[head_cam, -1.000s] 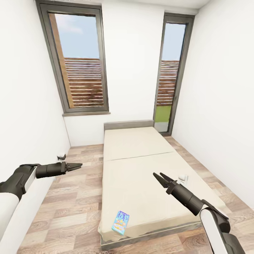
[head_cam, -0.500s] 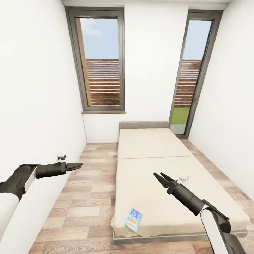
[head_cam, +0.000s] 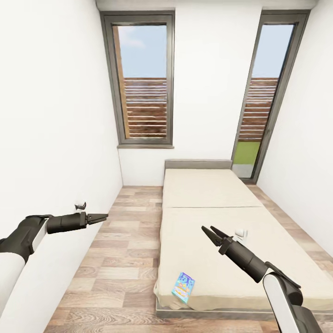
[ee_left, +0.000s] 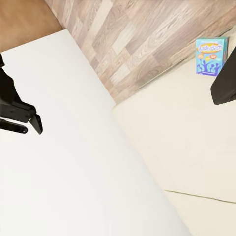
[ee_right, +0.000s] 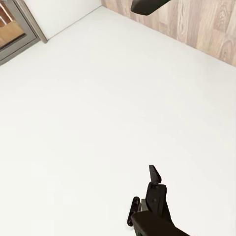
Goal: Put all the toys in the child's room - the three board games (two on the bed and one on the table), the two jigsaw puzzles on the table, and the tennis ball on the table - inside the toy box on the table in the child's room.
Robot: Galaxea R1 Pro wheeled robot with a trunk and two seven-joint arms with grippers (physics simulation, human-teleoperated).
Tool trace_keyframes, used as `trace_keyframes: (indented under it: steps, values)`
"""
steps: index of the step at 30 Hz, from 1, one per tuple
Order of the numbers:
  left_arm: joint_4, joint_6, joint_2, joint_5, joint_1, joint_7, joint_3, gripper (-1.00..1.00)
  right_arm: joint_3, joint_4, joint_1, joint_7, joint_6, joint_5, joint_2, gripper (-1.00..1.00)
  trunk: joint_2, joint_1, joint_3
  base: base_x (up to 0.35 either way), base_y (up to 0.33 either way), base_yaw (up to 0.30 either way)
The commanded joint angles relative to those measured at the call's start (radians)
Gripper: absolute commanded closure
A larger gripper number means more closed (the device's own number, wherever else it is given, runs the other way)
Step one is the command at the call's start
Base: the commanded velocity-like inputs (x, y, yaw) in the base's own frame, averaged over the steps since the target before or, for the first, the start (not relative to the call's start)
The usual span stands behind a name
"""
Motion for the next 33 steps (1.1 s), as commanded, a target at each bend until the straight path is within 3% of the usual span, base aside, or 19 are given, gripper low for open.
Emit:
trace_keyframes:
  steps: [1, 28, 33]
  values:
    - [0.0, 0.011, 0.0, 0.001, -0.001, -0.002, -0.001, -1.0, -0.001, 0.0, -0.001, 0.001, 0.008, -0.007, 0.0, -1.0, -0.002, 0.001, -0.002, -0.002, 0.002, 0.005]
    - [0.0, 0.011, 0.0, 0.002, -0.001, -0.007, 0.0, -1.0, -0.001, 0.001, -0.001, -0.003, 0.009, -0.008, 0.0, -1.0, -0.002, 0.001, 0.002, -0.02, 0.006, -0.03]
    - [0.0, 0.011, 0.001, 0.0, -0.001, -0.005, 0.003, -1.0, -0.003, 0.041, -0.002, -0.013, 0.015, -0.011, -0.003, -1.0, -0.002, 0.001, 0.002, 0.0, 0.0, 0.0]
